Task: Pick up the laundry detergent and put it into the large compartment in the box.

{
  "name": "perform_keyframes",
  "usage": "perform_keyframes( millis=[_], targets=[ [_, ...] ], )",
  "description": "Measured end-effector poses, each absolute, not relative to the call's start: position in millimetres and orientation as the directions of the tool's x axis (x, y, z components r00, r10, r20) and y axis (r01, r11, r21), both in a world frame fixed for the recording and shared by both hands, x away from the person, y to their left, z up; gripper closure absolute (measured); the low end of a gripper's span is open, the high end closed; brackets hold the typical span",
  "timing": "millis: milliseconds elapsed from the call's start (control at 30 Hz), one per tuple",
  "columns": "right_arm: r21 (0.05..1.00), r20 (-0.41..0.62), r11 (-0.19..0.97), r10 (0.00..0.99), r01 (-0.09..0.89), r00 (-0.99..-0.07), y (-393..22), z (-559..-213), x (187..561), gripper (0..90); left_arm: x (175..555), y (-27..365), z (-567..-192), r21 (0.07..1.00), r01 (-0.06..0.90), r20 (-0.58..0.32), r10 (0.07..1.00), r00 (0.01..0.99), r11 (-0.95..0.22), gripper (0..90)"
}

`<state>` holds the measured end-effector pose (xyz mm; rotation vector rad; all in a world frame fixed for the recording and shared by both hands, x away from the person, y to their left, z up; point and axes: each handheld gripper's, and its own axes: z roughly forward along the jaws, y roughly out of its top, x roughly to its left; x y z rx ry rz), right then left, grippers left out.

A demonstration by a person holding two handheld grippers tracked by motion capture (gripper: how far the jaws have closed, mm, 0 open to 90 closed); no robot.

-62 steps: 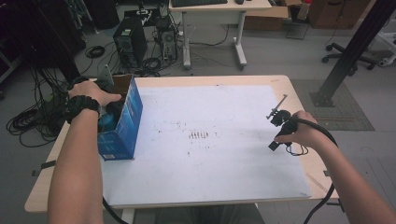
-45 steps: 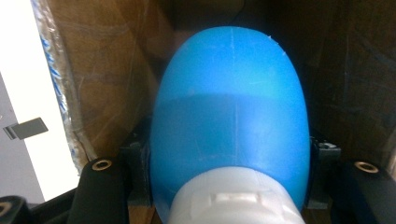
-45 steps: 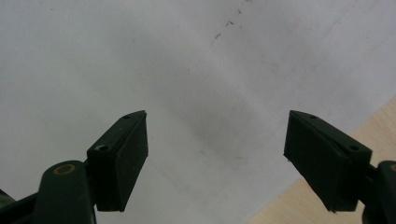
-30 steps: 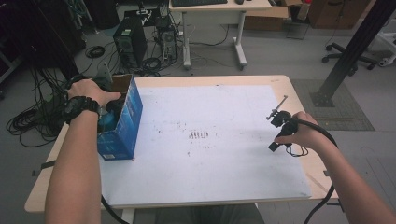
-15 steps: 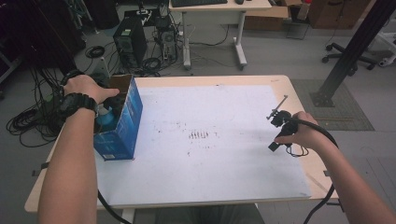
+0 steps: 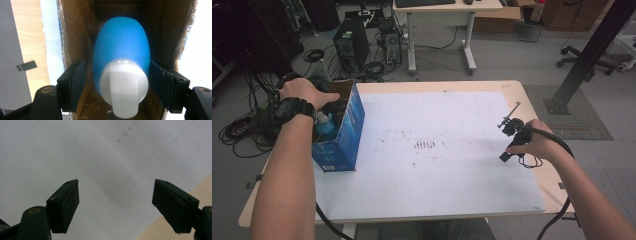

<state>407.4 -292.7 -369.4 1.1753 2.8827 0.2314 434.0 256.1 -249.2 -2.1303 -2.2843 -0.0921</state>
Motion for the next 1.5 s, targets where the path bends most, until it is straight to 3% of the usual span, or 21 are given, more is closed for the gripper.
perform_keyframes(
  millis=[1500],
  targets=[
    [0.157,0.038,0.704,0.697,0.693,-0.716,-294.4,-367.7,404.4,21.8,428.6,246.8,-210.8,0.085,0.994,0.045,0.996,-0.070,0.066,22.9]
  ],
)
